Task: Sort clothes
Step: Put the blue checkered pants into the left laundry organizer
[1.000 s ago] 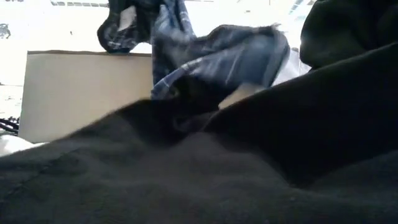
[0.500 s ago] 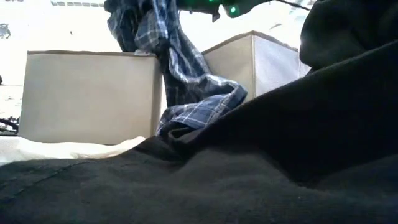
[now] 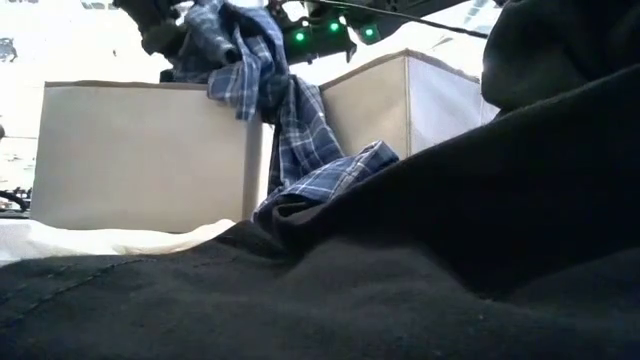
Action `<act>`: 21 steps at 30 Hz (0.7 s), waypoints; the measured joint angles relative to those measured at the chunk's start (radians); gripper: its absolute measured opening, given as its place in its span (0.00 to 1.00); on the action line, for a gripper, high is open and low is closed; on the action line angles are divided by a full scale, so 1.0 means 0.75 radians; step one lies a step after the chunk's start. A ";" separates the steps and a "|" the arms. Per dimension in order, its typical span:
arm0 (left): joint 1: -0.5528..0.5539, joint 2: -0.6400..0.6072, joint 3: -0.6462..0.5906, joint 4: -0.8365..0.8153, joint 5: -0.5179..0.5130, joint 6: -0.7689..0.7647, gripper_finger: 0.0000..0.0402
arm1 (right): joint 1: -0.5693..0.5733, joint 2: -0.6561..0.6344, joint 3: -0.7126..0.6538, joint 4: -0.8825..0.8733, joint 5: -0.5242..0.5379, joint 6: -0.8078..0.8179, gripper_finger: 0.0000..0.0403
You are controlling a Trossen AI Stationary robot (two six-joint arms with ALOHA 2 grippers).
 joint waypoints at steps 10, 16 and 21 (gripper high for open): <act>0.147 0.076 -0.094 -0.099 0.129 -0.074 0.03 | -0.001 -0.075 0.000 -0.416 0.039 -0.098 0.54; 0.195 0.127 -0.139 -0.118 0.139 -0.081 0.03 | 0.026 -0.207 0.000 -0.682 0.126 -0.164 0.60; 0.234 0.128 -0.162 -0.121 0.194 -0.095 0.03 | 0.097 -0.316 -0.001 -0.898 0.126 -0.182 0.60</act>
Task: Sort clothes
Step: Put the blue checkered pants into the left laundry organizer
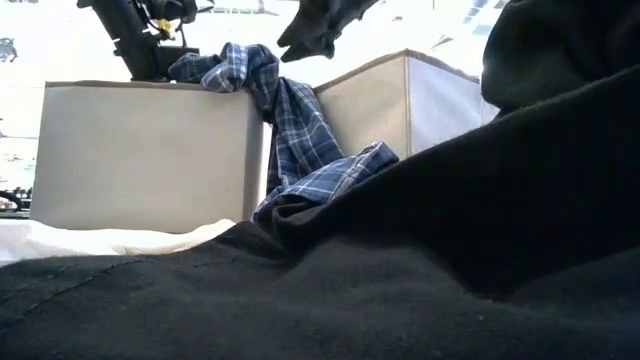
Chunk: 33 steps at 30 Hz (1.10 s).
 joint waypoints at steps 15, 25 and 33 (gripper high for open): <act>0.021 -0.005 0.014 -0.018 0.084 -0.114 0.45 | 0.192 -0.032 -0.086 -0.210 0.346 0.026 0.59; 0.019 -0.098 0.166 -0.040 0.253 -0.174 0.59 | 0.143 -0.033 -0.213 -0.094 0.414 0.087 0.59; 0.018 -0.243 0.264 -0.048 0.347 -0.216 0.58 | 0.144 -0.033 -0.274 0.022 0.415 0.077 0.50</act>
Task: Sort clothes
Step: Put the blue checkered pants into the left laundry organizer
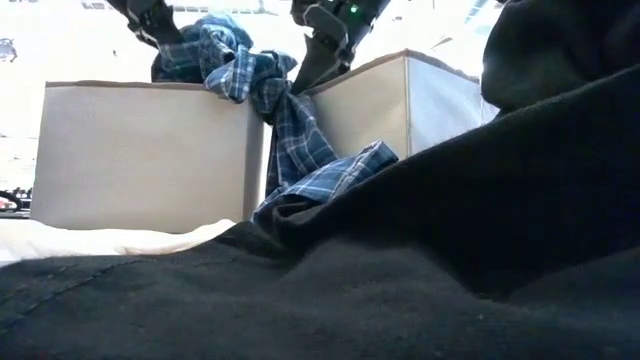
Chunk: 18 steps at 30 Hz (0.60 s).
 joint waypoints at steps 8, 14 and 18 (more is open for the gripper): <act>0.000 -0.048 0.006 -0.118 -0.001 -0.015 0.58 | 0.019 -0.005 0.001 0.084 0.006 -0.096 0.04; 0.000 -0.024 0.006 -0.214 0.033 -0.034 0.58 | 0.019 -0.005 0.036 0.110 0.006 -0.101 0.01; 0.000 -0.023 0.006 -0.205 0.119 -0.034 0.58 | 0.028 -0.005 0.122 0.125 0.006 -0.134 0.00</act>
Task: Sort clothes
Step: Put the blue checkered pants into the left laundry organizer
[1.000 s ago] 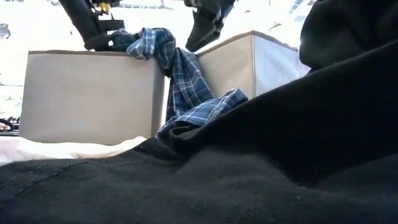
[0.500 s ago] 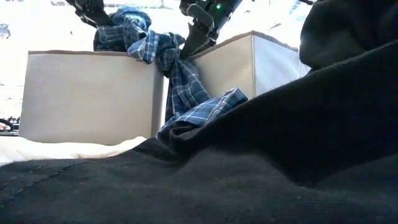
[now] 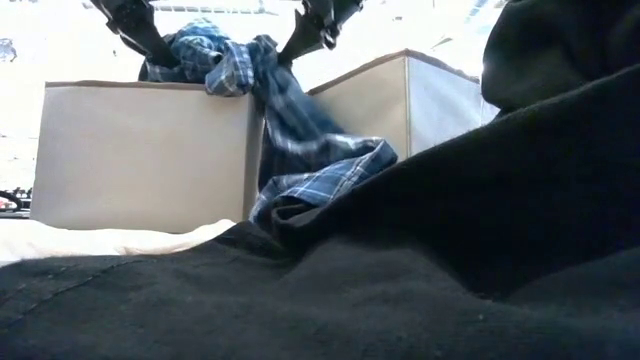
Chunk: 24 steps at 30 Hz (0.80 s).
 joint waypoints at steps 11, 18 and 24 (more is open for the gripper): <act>0.000 0.000 0.000 0.141 0.134 0.036 0.58 | -0.092 0.001 0.096 0.433 -0.310 -0.013 0.00; 0.000 -0.001 -0.001 0.145 0.152 0.036 0.58 | -0.218 0.023 0.096 0.607 -0.523 0.141 0.00; 0.000 0.001 -0.001 0.068 0.001 0.028 0.70 | -0.231 0.064 0.097 0.585 -0.546 0.146 0.00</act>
